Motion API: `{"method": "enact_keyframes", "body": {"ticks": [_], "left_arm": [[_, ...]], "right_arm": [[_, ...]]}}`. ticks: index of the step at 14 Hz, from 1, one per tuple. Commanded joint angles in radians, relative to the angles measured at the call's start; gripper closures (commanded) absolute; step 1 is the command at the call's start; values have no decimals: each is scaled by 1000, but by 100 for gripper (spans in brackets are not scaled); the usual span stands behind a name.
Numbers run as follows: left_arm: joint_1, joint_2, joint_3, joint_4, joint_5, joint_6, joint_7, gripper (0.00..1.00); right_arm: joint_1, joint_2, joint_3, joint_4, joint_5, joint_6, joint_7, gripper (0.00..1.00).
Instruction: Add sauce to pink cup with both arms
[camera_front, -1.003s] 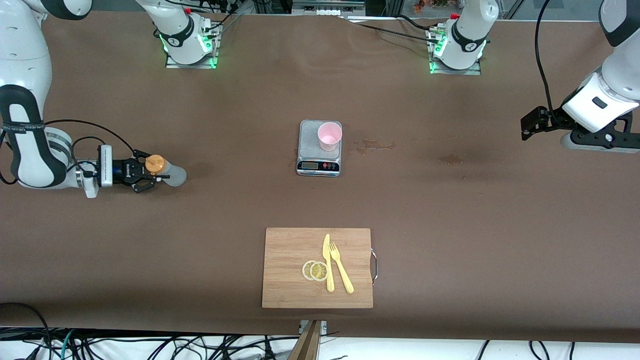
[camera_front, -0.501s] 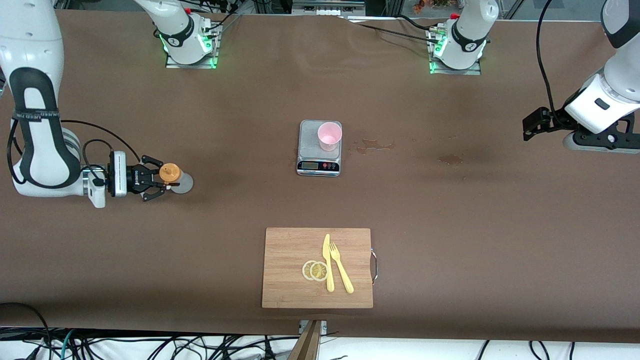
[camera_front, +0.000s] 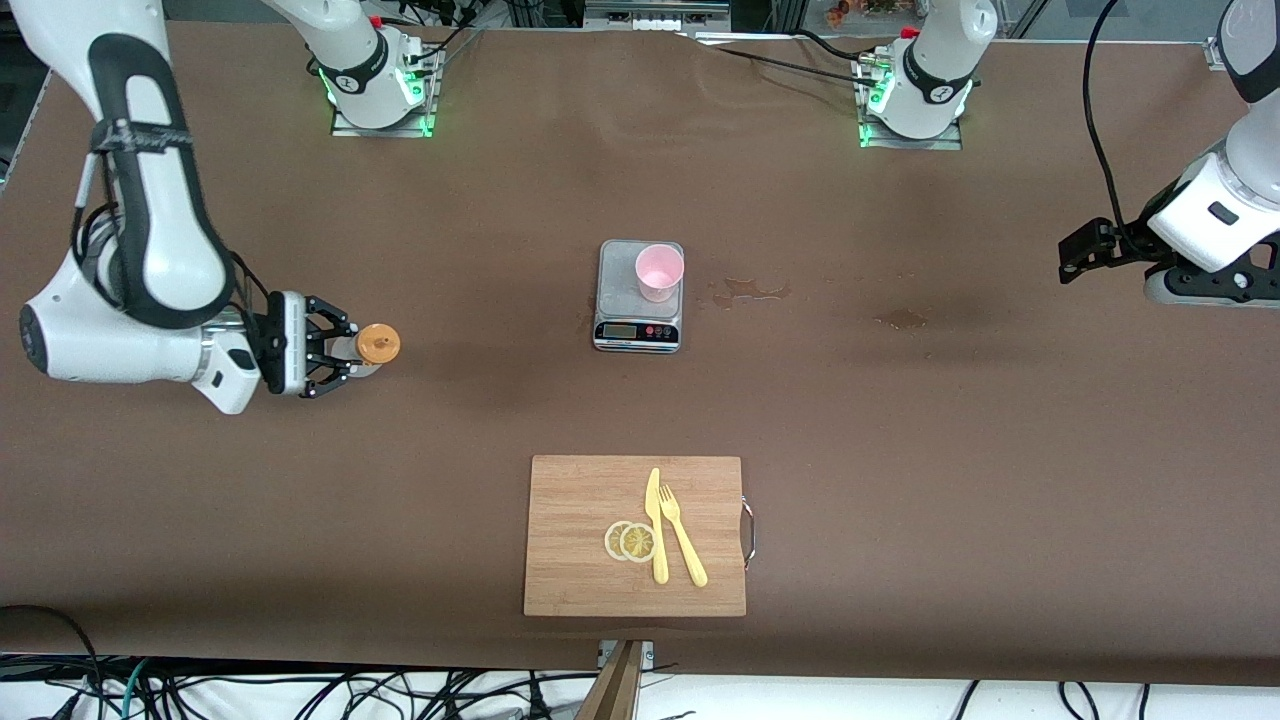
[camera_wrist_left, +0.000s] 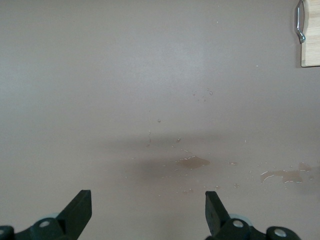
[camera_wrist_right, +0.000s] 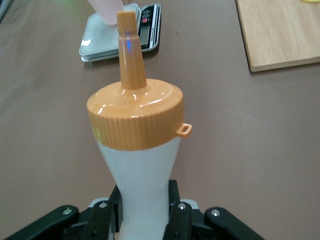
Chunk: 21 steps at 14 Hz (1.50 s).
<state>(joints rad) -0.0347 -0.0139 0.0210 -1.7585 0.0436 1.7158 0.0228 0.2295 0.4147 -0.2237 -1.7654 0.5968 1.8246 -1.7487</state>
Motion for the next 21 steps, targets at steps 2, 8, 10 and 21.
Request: {"method": "enact_keyframes", "body": {"ticks": [2, 8, 10, 21], "left_arm": [[2, 8, 14, 7, 1, 40, 20, 0], [22, 9, 27, 4, -10, 42, 22, 0], [24, 11, 25, 2, -11, 41, 19, 0], [25, 14, 5, 7, -10, 39, 25, 0]], "right_arm": [[132, -79, -14, -20, -167, 33, 229, 80], [324, -85, -2, 32, -342, 19, 536, 79], [372, -76, 4, 47, -394, 4, 603, 79], [477, -7, 162, 145, -603, -165, 888, 79]]}}
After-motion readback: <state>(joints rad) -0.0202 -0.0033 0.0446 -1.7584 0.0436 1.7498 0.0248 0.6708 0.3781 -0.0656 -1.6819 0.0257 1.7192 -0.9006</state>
